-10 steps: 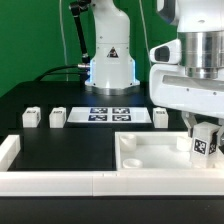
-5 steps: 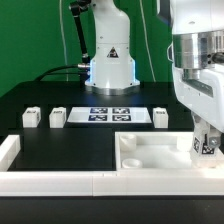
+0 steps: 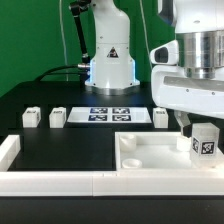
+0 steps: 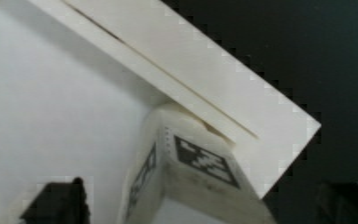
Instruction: Assemble square table
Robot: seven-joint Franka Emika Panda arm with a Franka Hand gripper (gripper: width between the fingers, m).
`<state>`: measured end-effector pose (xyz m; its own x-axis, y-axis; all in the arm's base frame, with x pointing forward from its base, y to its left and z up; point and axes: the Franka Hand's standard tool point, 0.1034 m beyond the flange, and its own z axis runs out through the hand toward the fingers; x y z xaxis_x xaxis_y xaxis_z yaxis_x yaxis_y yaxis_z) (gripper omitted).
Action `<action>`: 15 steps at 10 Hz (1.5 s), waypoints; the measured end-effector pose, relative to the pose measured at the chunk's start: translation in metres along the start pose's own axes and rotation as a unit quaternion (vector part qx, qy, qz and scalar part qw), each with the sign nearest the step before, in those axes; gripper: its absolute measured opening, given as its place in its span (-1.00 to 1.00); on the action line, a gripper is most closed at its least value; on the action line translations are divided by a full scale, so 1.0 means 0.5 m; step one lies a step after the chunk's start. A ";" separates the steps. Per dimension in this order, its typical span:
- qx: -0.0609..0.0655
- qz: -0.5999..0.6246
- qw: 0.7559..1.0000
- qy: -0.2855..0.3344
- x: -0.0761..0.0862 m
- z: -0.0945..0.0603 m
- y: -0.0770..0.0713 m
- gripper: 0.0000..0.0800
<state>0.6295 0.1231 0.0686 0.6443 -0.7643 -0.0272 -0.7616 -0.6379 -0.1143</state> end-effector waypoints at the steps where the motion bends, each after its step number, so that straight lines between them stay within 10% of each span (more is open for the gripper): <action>1: 0.000 -0.053 0.999 0.000 -0.001 0.000 0.000 0.61; 3: -0.019 -0.240 0.970 0.021 -0.007 -0.002 -0.007 0.62; 7: -0.009 -0.316 0.948 0.038 -0.001 0.003 -0.007 0.59; 9: -0.009 -0.267 0.963 0.039 0.005 0.003 -0.002 -0.21; 15: 0.001 0.169 0.986 -0.004 0.011 0.006 0.012 -0.27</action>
Offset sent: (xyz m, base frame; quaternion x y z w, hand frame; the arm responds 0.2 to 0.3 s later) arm -0.0052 0.0024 0.0045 -0.0205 0.0456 -0.4486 0.8924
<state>0.6286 0.1150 0.0649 0.3543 -0.9324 -0.0715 -0.9327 -0.3469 -0.0986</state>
